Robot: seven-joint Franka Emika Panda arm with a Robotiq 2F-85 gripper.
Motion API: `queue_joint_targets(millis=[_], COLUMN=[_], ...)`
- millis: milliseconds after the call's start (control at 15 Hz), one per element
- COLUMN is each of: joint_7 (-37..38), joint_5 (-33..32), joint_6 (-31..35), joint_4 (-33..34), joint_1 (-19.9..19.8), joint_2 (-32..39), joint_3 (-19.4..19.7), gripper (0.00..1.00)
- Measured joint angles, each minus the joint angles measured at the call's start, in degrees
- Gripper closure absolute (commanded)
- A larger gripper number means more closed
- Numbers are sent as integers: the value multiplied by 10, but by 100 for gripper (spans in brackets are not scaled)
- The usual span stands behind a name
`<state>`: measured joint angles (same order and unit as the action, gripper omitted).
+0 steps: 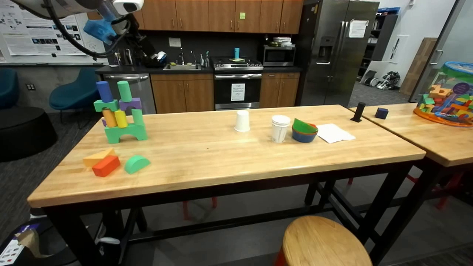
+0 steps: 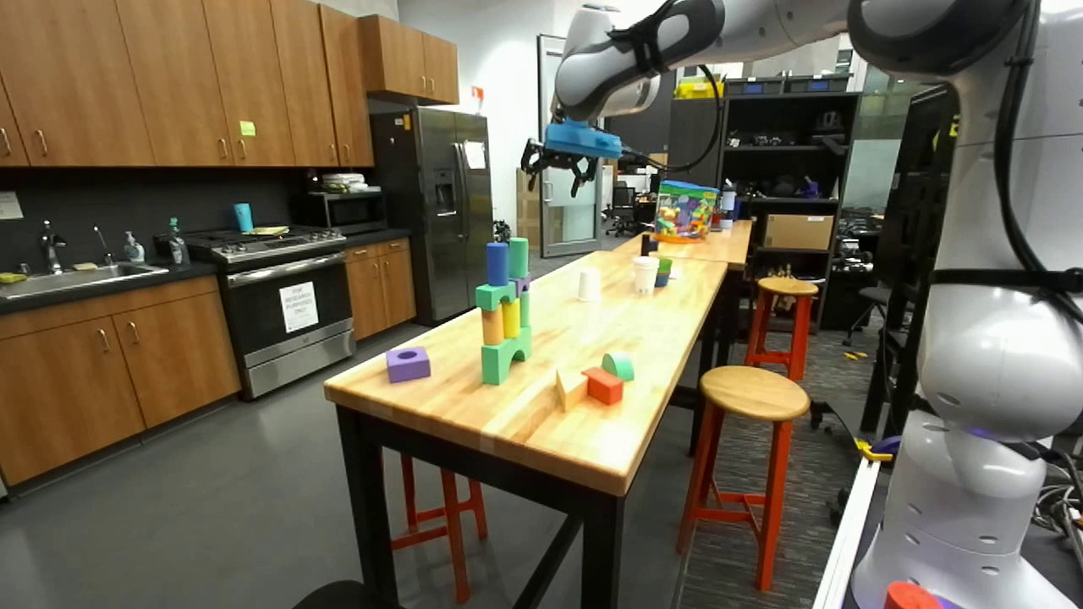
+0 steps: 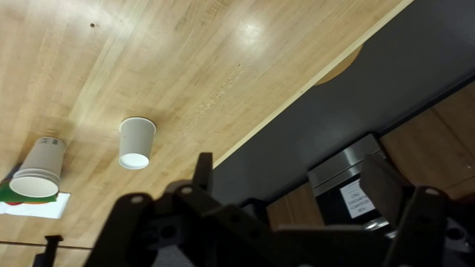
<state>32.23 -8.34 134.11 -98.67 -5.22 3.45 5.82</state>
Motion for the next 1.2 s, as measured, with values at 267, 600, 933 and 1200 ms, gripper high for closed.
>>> queue_joint_targets(millis=[267,600,933,1200], joint_7=[-168,-190,-211,-370], joint_5=[83,88,94,183], joint_6=[44,46,44,14], joint_4=[-56,-67,-68,-62], joint_1=[-21,-23,-23,-16], joint_2=[-29,-38,-37,-40], joint_3=[13,14,14,10], gripper=[0,0,0,0])
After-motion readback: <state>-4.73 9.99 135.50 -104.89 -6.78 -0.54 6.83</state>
